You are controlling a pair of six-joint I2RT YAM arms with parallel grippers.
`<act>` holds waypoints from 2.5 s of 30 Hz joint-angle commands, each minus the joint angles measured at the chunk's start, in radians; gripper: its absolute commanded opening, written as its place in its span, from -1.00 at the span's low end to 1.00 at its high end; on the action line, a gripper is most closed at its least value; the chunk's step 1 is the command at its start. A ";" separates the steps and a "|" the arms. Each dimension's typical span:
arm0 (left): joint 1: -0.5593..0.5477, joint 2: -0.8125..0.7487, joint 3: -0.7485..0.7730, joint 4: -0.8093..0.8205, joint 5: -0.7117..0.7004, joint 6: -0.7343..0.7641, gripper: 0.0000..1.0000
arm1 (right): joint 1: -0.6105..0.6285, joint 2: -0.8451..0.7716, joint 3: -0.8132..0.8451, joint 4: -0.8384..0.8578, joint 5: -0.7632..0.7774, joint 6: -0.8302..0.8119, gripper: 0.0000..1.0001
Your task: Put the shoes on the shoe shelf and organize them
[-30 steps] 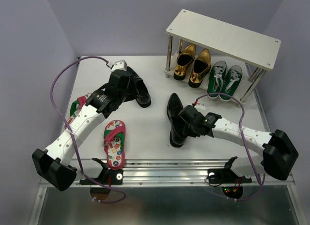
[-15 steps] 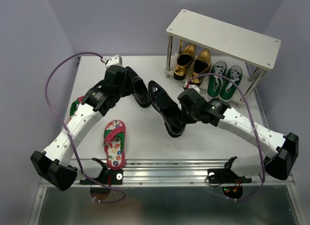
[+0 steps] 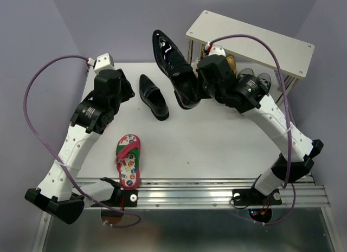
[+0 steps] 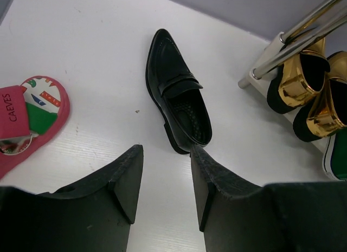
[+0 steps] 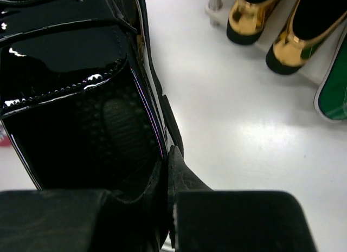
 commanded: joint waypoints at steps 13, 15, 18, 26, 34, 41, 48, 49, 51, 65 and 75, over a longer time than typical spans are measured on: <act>0.010 -0.043 -0.051 0.007 0.015 0.027 0.01 | -0.297 0.066 0.432 0.078 0.268 -0.040 -0.99; 0.010 -0.043 -0.057 0.010 0.016 0.029 0.01 | -0.308 0.049 0.421 0.078 0.329 -0.041 -0.99; 0.012 -0.043 -0.067 0.019 0.019 0.035 0.01 | -0.329 0.005 0.397 0.078 0.394 -0.041 -0.99; 0.013 -0.039 -0.083 0.038 0.041 0.039 0.01 | -0.348 -0.090 0.311 0.081 0.562 -0.049 -0.99; 0.016 -0.036 -0.111 0.058 0.071 0.038 0.01 | -0.381 -0.138 0.220 0.079 0.624 -0.027 -0.99; 0.015 -0.035 -0.123 0.064 0.085 0.038 0.01 | -0.441 -0.121 0.202 0.078 0.569 -0.017 -0.99; 0.016 -0.030 -0.130 0.067 0.088 0.039 0.01 | -0.565 -0.101 0.190 0.076 0.480 0.008 -0.99; 0.016 -0.029 -0.128 0.067 0.088 0.041 0.01 | -0.588 -0.098 0.190 0.076 0.474 0.011 -0.99; 0.015 -0.029 -0.126 0.065 0.090 0.043 0.01 | -0.611 -0.095 0.194 0.076 0.452 0.019 -0.99; 0.016 -0.020 -0.130 0.068 0.091 0.047 0.01 | -0.743 -0.101 0.148 0.076 0.363 0.069 -0.99; 0.018 -0.009 -0.126 0.071 0.091 0.053 0.01 | -0.800 -0.106 0.113 0.076 0.348 0.105 -0.99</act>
